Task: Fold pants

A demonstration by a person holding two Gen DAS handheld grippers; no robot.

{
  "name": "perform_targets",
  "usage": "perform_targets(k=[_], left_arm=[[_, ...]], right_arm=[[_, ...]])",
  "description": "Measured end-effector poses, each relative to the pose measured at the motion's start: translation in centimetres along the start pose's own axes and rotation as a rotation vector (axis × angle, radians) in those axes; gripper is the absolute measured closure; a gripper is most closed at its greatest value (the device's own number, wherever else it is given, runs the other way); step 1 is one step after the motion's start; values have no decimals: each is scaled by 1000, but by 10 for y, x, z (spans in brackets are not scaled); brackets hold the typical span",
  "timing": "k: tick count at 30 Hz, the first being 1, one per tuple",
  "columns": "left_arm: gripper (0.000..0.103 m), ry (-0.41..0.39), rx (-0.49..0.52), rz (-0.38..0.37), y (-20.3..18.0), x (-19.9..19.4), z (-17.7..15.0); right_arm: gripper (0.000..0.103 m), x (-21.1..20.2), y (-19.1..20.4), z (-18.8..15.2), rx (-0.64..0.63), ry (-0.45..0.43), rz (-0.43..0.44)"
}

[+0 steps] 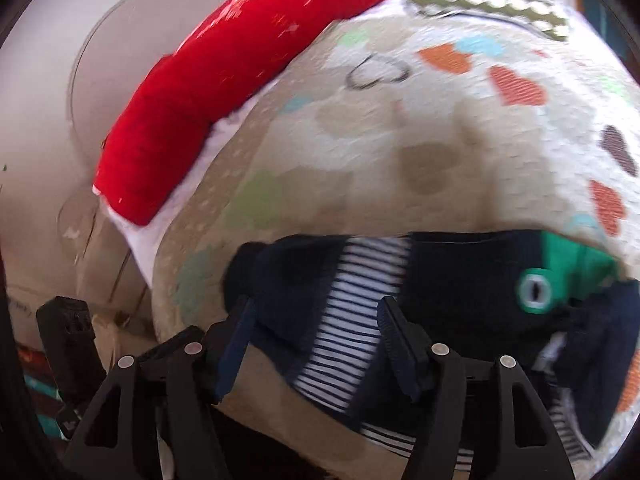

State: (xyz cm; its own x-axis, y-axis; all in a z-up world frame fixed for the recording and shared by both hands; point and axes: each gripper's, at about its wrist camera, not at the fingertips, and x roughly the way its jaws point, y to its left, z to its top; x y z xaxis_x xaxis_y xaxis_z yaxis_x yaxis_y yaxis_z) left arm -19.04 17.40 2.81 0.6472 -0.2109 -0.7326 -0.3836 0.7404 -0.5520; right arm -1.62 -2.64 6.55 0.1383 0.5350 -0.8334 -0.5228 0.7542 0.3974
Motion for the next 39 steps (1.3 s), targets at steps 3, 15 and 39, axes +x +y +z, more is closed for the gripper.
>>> perform_targets(k=[3, 15, 39], left_arm=[[49, 3, -5, 0, 1, 2, -2], [49, 5, -52, -17, 21, -3, -8], [44, 26, 138, 6, -24, 16, -32]], right_arm=[[35, 27, 16, 6, -44, 36, -44], [29, 47, 62, 12, -192, 44, -259], [79, 55, 49, 16, -247, 64, -168]])
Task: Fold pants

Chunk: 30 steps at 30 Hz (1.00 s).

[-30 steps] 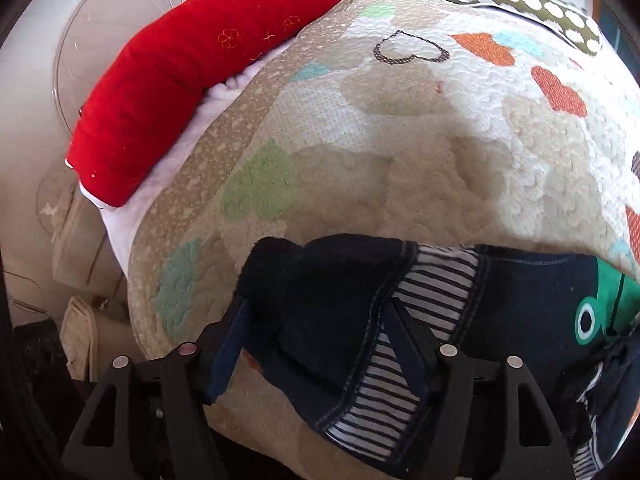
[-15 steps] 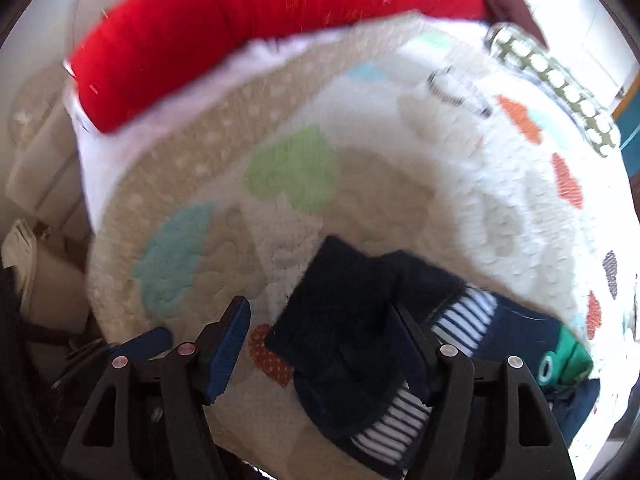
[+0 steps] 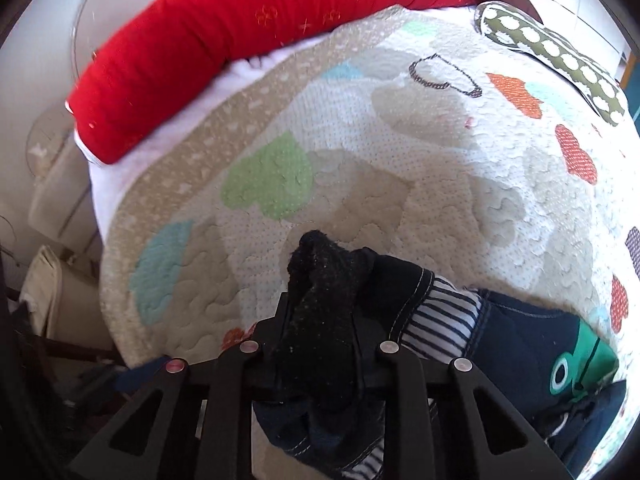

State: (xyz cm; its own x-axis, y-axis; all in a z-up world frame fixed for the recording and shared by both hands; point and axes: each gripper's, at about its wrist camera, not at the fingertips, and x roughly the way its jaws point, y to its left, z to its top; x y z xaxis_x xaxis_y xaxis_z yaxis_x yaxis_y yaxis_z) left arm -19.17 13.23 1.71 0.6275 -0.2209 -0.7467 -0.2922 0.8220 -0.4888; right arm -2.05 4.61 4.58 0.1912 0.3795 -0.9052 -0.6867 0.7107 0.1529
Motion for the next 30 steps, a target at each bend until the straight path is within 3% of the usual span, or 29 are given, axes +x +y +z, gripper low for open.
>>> perform_targets(k=[5, 7, 9, 10, 17, 23, 25, 26, 27, 28, 30], left_arm=[[44, -49, 77, -78, -30, -5, 7], [46, -61, 116, -75, -44, -2, 12], [72, -26, 143, -72, -58, 11, 19], [93, 1, 148, -71, -64, 17, 21], [93, 59, 189, -145, -120, 26, 24], [93, 104, 289, -213, -189, 40, 18], [92, 138, 336, -211, -212, 54, 10], [92, 163, 351, -203, -221, 61, 4], [92, 188, 359, -197, -226, 67, 1], [91, 218, 367, -201, -231, 72, -3], [85, 261, 366, -248, -233, 70, -8]], right_arm=[[79, -25, 1, -1, 34, -58, 57], [80, -38, -5, -2, 55, -92, 78], [80, -46, -14, -3, 82, -112, 109], [80, -50, -19, -5, 99, -121, 116], [80, -82, -81, -34, 234, -195, 154], [80, -122, -159, -86, 441, -325, 220], [74, -131, -185, -108, 503, -360, 219], [73, -132, -198, -118, 536, -367, 206], [65, -131, -210, -125, 563, -365, 182], [52, -131, -223, -137, 599, -356, 117], [47, -136, -244, -156, 662, -357, 2]])
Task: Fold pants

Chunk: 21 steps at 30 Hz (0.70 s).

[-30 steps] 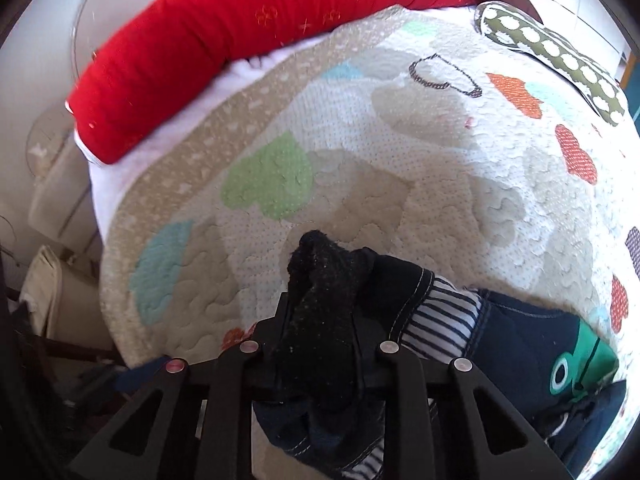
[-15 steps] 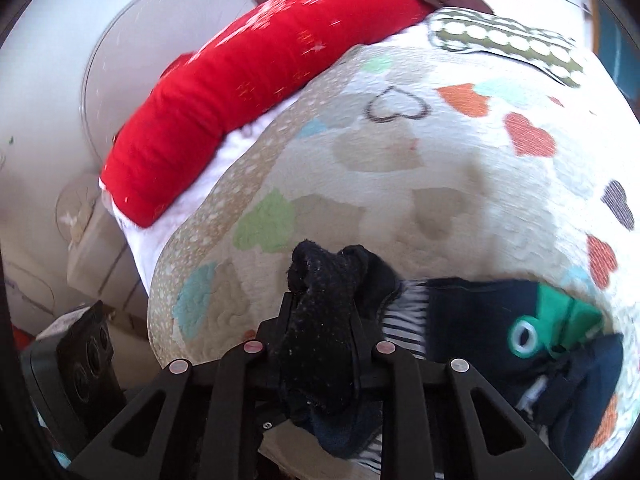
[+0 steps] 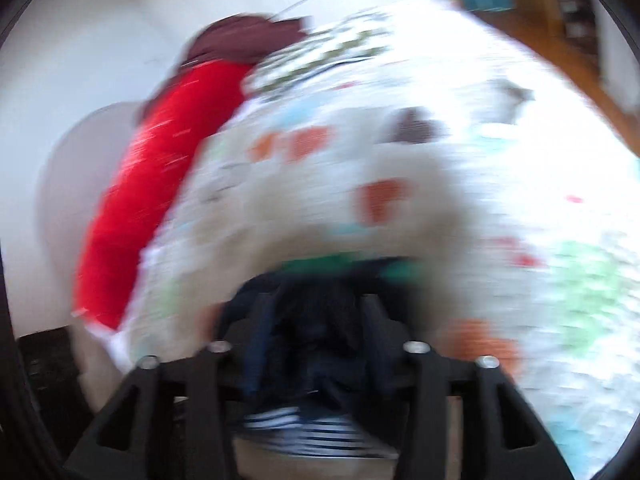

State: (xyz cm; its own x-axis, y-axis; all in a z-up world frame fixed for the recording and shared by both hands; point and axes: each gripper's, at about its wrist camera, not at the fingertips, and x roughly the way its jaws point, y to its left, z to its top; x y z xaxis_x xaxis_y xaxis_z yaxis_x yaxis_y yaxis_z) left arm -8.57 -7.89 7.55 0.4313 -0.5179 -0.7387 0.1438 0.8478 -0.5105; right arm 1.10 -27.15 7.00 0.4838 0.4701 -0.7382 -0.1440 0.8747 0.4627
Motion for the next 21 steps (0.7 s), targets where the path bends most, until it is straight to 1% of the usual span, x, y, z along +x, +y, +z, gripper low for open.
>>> perform_targets(k=[2, 3, 4, 5, 6, 8, 9, 11, 13, 15, 16, 18, 19, 20, 21], left_arm=[[67, 1, -11, -51, 3, -8, 1], [63, -8, -21, -75, 5, -15, 0], [56, -26, -39, -87, 10, -23, 1], [53, -46, -60, -84, 15, -30, 2], [52, -72, -90, -69, 26, -38, 3], [52, -96, -141, -34, 43, -47, 3], [52, -102, -186, -16, 56, -50, 1], [52, -99, -244, -15, 73, -52, -3], [52, -100, -268, -5, 84, -56, -8], [52, -103, -282, 13, 92, -60, -15], [52, -103, -290, 12, 95, -60, -16], [52, -104, -313, 5, 101, -60, -17], [52, -105, -321, 2, 101, -59, -16], [52, -105, -322, 1, 100, -52, -12], [52, -104, -317, 1, 97, -48, -10]], right_arm=[[47, -15, -21, -1, 41, -31, -3], [47, -21, -27, -1, 54, -44, -1], [47, -29, -31, -1, 58, -65, -7], [47, -35, -33, -1, 54, -80, -13], [47, -38, -30, 0, 46, -91, -10], [47, -37, -18, -1, 33, -88, 42], [47, -34, -15, -1, 21, -73, 65], [47, -23, 0, -5, -12, -28, 98], [45, -7, 10, -11, -36, 1, 79], [42, 7, 16, -18, -58, 16, 23], [41, 12, 18, -20, -71, 16, 13], [40, 12, 22, -26, -94, -4, 33], [44, 11, 23, -30, -104, -13, 63], [53, 11, 25, -31, -112, -9, 93], [79, 11, 23, -32, -114, 7, 137]])
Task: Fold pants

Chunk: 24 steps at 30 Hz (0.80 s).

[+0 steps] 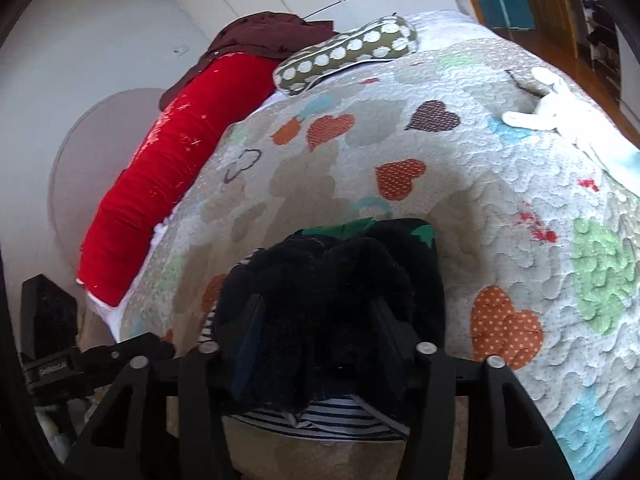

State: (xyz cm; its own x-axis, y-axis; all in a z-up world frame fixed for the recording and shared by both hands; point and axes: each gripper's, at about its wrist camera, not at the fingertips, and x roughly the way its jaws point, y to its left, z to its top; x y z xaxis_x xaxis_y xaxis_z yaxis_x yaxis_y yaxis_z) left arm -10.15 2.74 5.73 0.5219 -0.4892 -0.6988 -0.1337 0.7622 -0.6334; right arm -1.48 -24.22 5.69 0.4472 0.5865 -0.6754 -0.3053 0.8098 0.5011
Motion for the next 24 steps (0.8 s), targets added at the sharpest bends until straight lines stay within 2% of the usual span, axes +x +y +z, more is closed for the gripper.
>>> perform_targets(k=[1, 5, 8, 16, 19, 24], left_arm=[[52, 2, 12, 1, -4, 2, -1], [52, 11, 77, 45, -25, 10, -5], [52, 24, 115, 93, -34, 24, -9], [52, 100, 72, 155, -15, 66, -16], [51, 99, 70, 166, -14, 73, -18], [50, 100, 77, 161, -14, 74, -18]], right_arm=[[85, 1, -1, 1, 10, 17, 24], [93, -7, -4, -1, 8, -8, -7], [94, -14, -7, -7, -5, -12, -51], [95, -18, -40, -13, 52, -6, -168], [94, -23, -52, -13, 99, -3, -214], [93, -42, -42, -7, 88, -65, -164]])
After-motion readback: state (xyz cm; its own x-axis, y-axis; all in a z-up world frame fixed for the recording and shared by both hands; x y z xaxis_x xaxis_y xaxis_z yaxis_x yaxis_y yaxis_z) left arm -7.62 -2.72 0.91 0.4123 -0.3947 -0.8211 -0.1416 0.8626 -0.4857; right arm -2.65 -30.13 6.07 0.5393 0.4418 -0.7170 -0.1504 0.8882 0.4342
